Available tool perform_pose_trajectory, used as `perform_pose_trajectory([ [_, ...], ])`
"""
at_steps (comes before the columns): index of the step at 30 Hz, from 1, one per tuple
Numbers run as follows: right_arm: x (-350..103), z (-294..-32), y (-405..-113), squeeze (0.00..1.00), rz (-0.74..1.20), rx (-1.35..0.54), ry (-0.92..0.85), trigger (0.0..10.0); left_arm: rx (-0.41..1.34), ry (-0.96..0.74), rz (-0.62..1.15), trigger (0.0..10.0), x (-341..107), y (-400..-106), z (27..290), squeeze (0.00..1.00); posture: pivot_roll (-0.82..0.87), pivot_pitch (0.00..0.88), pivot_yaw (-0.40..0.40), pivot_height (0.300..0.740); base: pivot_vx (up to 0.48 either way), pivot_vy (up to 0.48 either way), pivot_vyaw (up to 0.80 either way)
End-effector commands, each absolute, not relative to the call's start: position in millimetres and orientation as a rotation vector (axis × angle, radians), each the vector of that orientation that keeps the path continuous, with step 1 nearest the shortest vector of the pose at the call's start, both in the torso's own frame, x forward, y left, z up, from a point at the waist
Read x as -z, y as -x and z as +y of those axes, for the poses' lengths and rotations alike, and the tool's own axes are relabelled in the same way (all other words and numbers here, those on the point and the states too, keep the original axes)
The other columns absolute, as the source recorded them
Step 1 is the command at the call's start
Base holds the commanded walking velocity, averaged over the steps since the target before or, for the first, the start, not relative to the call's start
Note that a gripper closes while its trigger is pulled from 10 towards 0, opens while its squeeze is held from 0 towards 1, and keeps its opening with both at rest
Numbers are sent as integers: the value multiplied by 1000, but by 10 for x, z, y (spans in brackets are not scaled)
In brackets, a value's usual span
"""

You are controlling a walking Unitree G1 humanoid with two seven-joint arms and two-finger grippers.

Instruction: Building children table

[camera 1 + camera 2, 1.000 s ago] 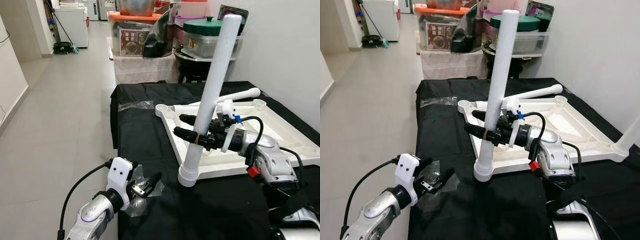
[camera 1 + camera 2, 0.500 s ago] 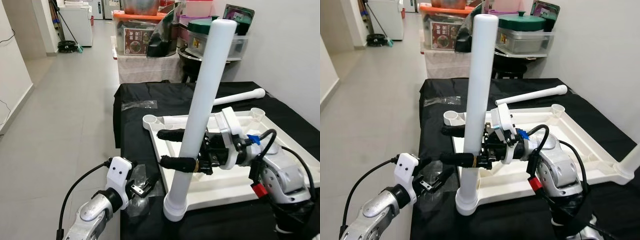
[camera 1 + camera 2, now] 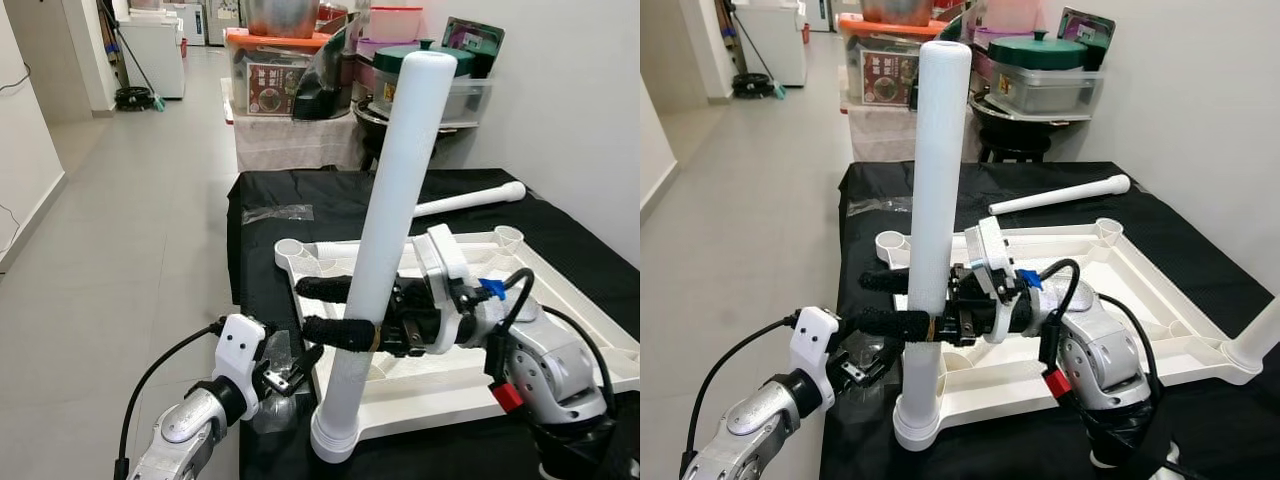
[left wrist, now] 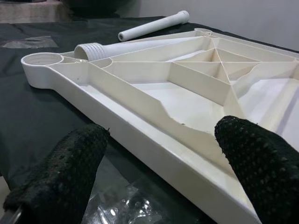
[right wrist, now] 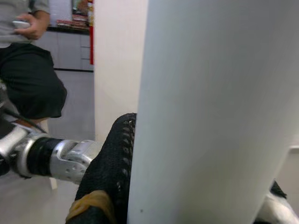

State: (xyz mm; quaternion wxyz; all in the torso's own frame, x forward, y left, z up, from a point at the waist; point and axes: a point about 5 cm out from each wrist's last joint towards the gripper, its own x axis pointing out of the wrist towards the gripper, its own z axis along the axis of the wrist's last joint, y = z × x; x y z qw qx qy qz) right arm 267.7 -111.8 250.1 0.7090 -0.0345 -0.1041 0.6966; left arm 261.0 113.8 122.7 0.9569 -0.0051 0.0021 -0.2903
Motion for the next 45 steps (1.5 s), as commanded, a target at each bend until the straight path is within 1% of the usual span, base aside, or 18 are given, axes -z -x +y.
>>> perform_pose_trajectory([
  [1, -2411, -1118, -2710, 0, -196, -1468, 93, 0, 593, 11, 16, 10000, -1191, -2606, 1131, 0, 80, 0, -86, 740, 0, 0, 0],
  [5, -2372, -1146, -2721, 0, -177, -1396, 77, 0, 598, 12, 18, 10000, -1186, -2601, 1121, 0, 75, 0, -83, 740, 0, 0, 0],
  [12, -2107, -1293, -2931, 0, -56, -1006, 75, 0, 588, 10, 17, 10000, -1191, -2609, 1142, 0, 80, 0, -84, 740, 0, 0, 0],
  [13, -1964, -1388, -3044, 0, 9, -823, 79, 0, 588, 10, 19, 10000, -1186, -2603, 1143, 0, 77, 0, -81, 740, 0, 0, 0],
  [14, -1964, -1388, -3044, 0, 9, -823, 79, 0, 588, 10, 19, 10000, -1186, -2603, 1143, 0, 77, 0, -81, 740, 0, 0, 0],
  [15, -1829, -1496, -3143, 0, 71, -633, 97, 0, 590, 9, 21, 10000, -1180, -2596, 1142, 0, 76, 0, -80, 740, 0, 0, 0],
  [16, -1829, -1496, -3143, 0, 71, -633, 97, 0, 590, 9, 21, 10000, -1180, -2596, 1142, 0, 76, 0, -80, 740, 0, 0, 0],
  [17, -1710, -1647, -3237, 0, 131, -404, 96, 0, 592, 8, 22, 10000, -1177, -2593, 1140, 0, 76, 0, -78, 740, 0, 0, 0],
  [18, -1710, -1647, -3237, 0, 131, -404, 96, 0, 592, 8, 22, 10000, -1177, -2593, 1140, 0, 76, 0, -78, 740, 0, 0, 0],
  [19, -1619, -1764, -3278, 0, 175, -238, 83, 0, 593, 9, 22, 10000, -1178, -2593, 1139, 0, 76, 0, -78, 740, 0, 0, 0],
  [20, -1619, -1764, -3278, 0, 175, -238, 83, 0, 593, 9, 22, 10000, -1178, -2593, 1139, 0, 76, 0, -78, 740, 0, 0, 0],
  [21, -1551, -1866, -3282, 0, 200, -93, 69, 0, 592, 8, 20, 10000, -1183, -2601, 1143, 0, 78, 0, -79, 740, 0, 0, 0],
  [31, -1424, -2016, -3204, 0, 255, 224, 34, 0, 591, 11, 21, 10000, -1186, -2595, 1142, 0, 76, 0, -80, 740, 0, 0, 0],
  [32, -1414, -2136, -3195, 0, 265, 338, 27, 0, 591, 12, 22, 10000, -1186, -2591, 1140, 0, 76, 0, -81, 740, 0, 0, 0],
  [33, -1414, -2136, -3195, 0, 265, 338, 27, 0, 591, 12, 22, 10000, -1186, -2591, 1140, 0, 76, 0, -81, 740, 0, 0, 0],
  [35, -1416, -2414, -3162, 0, 271, 575, 15, 0, 589, 15, 24, 10000, -1182, -2585, 1141, 0, 73, 0, -80, 740, 0, 0, 0],
  [39, -1434, -2573, -3128, 0, 259, 716, 12, 0, 590, 16, 25, 10000, -1178, -2581, 1140, 0, 72, 0, -78, 740, 0, 0, 0],
  [45, -1508, -2561, -3083, 0, 218, 845, 11, 0, 595, 20, 27, 10000, -1176, -2585, 1129, 0, 67, 0, -75, 740, 0, 0, 0],
])
